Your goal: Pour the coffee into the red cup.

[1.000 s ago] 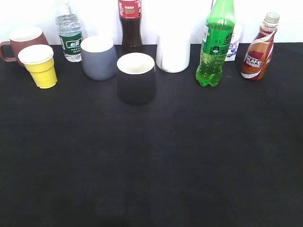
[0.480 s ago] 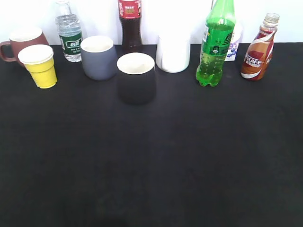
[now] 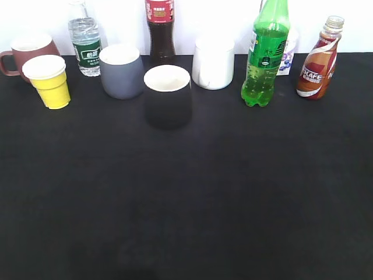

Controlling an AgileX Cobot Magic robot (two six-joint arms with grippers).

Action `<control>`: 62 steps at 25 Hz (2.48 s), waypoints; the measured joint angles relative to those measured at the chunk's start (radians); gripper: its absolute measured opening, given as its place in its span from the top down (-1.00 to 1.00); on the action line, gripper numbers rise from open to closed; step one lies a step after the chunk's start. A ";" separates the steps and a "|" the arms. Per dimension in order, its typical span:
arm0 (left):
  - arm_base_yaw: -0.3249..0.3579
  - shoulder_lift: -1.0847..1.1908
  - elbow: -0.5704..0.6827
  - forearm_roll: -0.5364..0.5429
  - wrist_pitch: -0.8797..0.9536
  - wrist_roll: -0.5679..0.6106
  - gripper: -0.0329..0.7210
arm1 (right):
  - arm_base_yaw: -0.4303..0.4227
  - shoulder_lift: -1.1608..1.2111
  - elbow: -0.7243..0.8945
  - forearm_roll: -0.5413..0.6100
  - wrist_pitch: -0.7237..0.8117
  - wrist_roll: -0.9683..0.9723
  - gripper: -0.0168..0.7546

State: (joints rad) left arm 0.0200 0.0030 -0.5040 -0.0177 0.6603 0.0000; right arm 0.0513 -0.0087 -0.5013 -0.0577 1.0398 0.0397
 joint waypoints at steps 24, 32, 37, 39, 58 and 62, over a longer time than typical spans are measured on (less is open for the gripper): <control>0.000 1.569 0.085 -0.009 -1.466 0.000 -0.49 | 0.000 0.000 0.000 0.000 0.000 0.000 -0.57; 0.082 1.744 -0.086 0.023 -1.515 0.000 -0.49 | 0.000 0.000 0.000 0.000 0.000 0.000 -0.57; 0.086 1.880 -0.216 0.048 -1.515 0.000 -0.49 | 0.000 0.000 0.000 0.000 0.000 0.000 -0.57; 0.104 1.926 -0.268 0.050 -1.513 0.000 -0.42 | 0.000 0.000 0.000 0.000 0.000 0.000 -0.57; 0.140 2.201 -0.694 0.137 -1.341 -0.094 -0.33 | 0.000 0.000 0.000 0.001 0.000 0.000 -0.57; 0.140 2.235 -0.739 0.144 -1.357 -0.099 -0.33 | 0.000 0.000 0.000 0.001 0.000 0.000 -0.57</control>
State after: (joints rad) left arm 0.1604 2.2377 -1.2433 0.1268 -0.6969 -0.0990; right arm 0.0513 -0.0087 -0.5013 -0.0570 1.0398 0.0397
